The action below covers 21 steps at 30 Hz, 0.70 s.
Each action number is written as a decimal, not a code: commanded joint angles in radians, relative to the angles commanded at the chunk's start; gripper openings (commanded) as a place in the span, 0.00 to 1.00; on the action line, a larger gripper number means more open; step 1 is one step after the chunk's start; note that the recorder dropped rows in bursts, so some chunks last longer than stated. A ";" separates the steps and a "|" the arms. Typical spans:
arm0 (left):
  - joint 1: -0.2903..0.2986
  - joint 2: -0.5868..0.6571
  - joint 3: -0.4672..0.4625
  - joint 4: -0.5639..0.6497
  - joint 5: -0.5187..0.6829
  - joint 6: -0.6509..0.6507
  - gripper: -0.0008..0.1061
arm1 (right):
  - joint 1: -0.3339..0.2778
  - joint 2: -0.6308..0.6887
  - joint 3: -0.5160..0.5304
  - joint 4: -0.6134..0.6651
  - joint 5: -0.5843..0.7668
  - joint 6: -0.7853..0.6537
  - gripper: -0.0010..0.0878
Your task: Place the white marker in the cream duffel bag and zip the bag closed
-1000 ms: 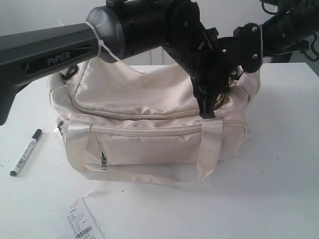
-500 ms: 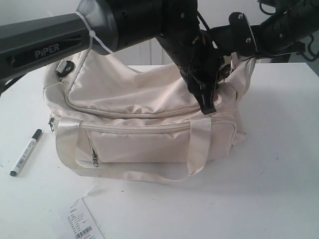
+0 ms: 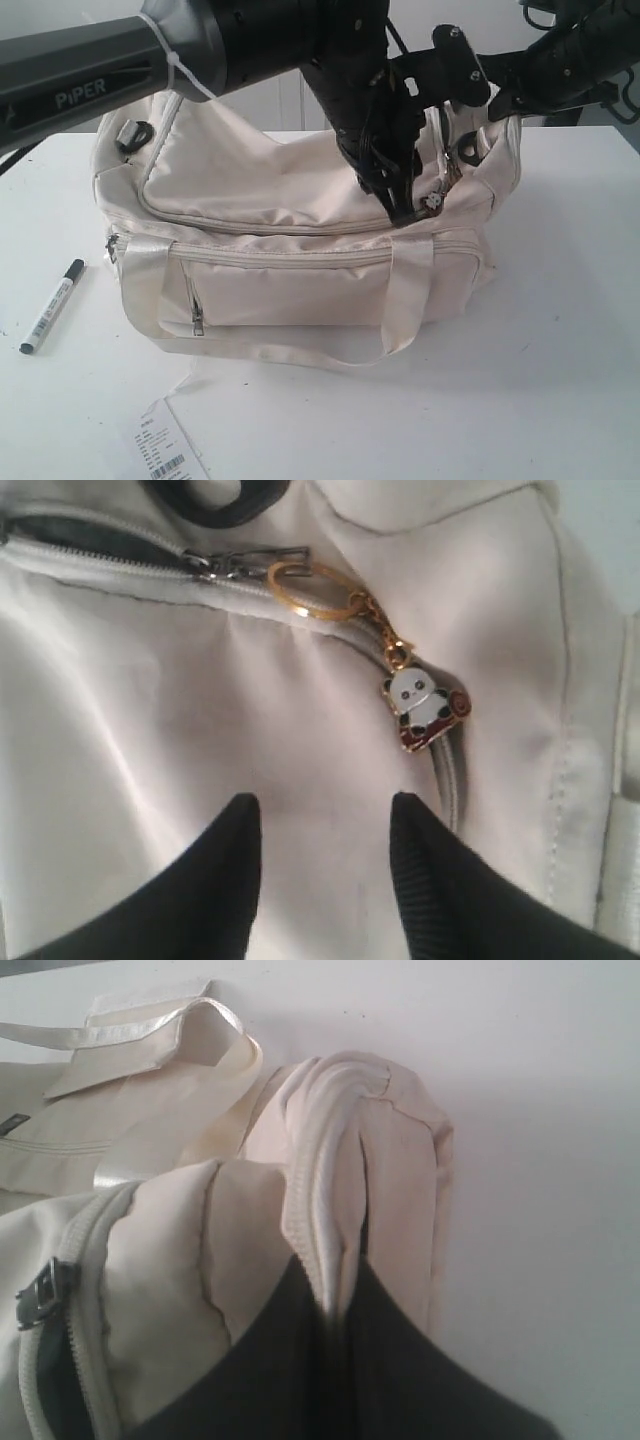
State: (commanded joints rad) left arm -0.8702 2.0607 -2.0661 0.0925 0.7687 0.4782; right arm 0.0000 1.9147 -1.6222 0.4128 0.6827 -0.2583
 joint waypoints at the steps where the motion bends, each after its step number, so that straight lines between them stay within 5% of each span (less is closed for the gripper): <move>1: 0.000 0.000 0.000 -0.031 -0.019 0.058 0.48 | 0.000 0.000 0.000 0.000 0.000 0.000 0.01; 5: 0.000 0.009 0.000 -0.152 -0.068 0.209 0.48 | 0.000 0.000 0.000 0.000 0.000 0.000 0.01; 12: 0.000 0.044 0.004 -0.151 -0.073 0.521 0.57 | 0.000 0.000 0.000 0.000 0.000 0.000 0.01; 21: 0.000 0.081 0.019 -0.107 -0.161 0.548 0.60 | 0.000 0.000 0.000 0.000 -0.003 0.000 0.01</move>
State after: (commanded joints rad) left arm -0.8702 2.1416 -2.0472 -0.0145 0.6073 1.0264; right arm 0.0000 1.9147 -1.6222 0.4128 0.6799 -0.2584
